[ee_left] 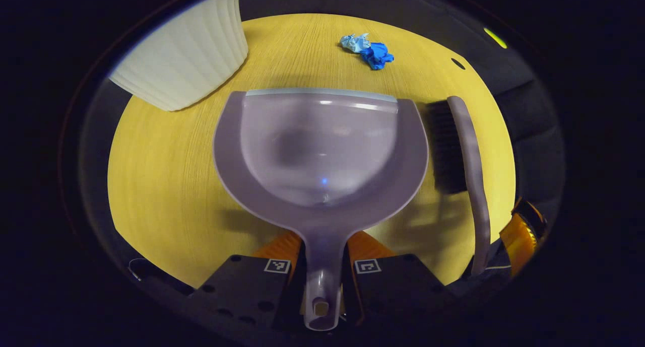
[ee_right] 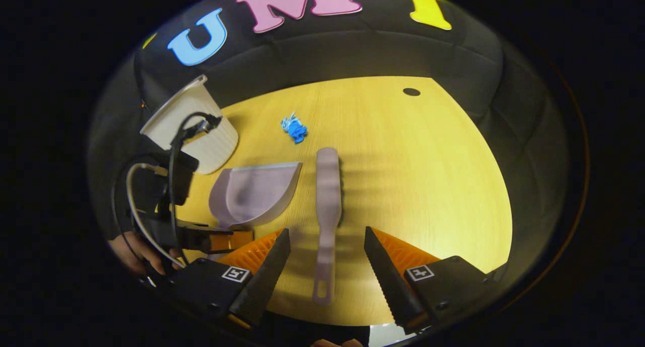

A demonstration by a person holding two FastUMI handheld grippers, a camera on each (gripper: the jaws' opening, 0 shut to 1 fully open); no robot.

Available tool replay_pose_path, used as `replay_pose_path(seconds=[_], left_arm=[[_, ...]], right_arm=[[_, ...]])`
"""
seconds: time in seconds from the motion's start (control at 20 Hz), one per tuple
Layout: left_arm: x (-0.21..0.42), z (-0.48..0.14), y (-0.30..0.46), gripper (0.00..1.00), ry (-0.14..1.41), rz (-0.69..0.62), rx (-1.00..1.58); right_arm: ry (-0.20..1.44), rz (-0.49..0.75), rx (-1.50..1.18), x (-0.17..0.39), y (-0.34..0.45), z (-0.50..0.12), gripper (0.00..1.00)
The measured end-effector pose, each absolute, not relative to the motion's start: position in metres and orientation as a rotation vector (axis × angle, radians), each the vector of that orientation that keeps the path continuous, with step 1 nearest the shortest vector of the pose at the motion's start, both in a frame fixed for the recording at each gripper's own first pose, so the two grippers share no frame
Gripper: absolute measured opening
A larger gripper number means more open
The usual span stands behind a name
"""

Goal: Pick up the small broom and dustpan from the desktop, sweep the trash into the dustpan with the broom, and then empty the trash into the garbage bin.

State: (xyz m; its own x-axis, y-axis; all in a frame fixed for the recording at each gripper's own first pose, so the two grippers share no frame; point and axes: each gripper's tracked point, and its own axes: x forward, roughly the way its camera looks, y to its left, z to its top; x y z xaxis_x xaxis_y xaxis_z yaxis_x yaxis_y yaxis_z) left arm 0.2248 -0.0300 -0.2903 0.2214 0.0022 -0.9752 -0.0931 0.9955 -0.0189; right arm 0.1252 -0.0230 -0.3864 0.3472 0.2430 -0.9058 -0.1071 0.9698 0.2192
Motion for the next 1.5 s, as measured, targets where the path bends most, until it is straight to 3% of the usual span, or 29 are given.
replay_pose_path(seconds=[0.15, 0.2, 0.25, 0.45, 0.5, 0.6, 0.65, 0.8, 0.85, 1.1, 1.3, 1.5], left_arm=[[0.213, -0.292, -0.025, 0.31, 1.335, 0.031, -0.121], [0.210, -0.292, -0.024, 0.30, 1.331, 0.016, -0.141], [0.209, -0.292, -0.023, 0.30, 1.325, -0.001, -0.156], [0.206, -0.293, -0.018, 0.30, 1.310, -0.054, -0.175], [0.205, -0.293, -0.017, 0.30, 1.308, -0.066, -0.180], [0.204, -0.292, -0.016, 0.30, 1.307, -0.085, -0.187], [0.203, -0.292, -0.016, 0.30, 1.307, -0.093, -0.185], [0.201, -0.293, -0.011, 0.30, 1.310, -0.117, -0.155], [0.200, -0.293, -0.008, 0.30, 1.319, -0.127, -0.136], [0.204, -0.287, 0.016, 0.30, 1.328, -0.164, 0.007], [0.215, -0.281, 0.029, 0.30, 1.345, -0.215, 0.071], [0.244, -0.276, 0.044, 0.30, 1.358, -0.289, 0.186]], right_arm=[[1.387, 0.189, 0.059, 0.120, -0.020, -0.439, 0.97], [1.446, 0.171, 0.063, 0.119, -0.019, -0.452, 0.91], [1.484, 0.152, 0.079, 0.121, -0.017, -0.458, 0.98], [1.524, 0.072, 0.095, 0.124, -0.011, -0.475, 0.92], [1.533, 0.059, 0.093, 0.123, -0.010, -0.479, 0.75], [1.517, 0.028, 0.100, 0.127, -0.014, -0.480, 0.57], [1.519, 0.022, 0.099, 0.130, -0.013, -0.476, 0.41], [1.506, 0.028, 0.084, 0.127, -0.006, -0.478, 0.22], [1.500, 0.033, 0.086, 0.126, -0.002, -0.477, 0.29], [1.466, 0.074, 0.064, 0.154, -0.005, -0.463, 0.28], [1.409, 0.081, -0.012, 0.225, -0.035, -0.457, 0.28], [1.362, 0.182, -0.164, 0.300, -0.037, -0.460, 0.28]])
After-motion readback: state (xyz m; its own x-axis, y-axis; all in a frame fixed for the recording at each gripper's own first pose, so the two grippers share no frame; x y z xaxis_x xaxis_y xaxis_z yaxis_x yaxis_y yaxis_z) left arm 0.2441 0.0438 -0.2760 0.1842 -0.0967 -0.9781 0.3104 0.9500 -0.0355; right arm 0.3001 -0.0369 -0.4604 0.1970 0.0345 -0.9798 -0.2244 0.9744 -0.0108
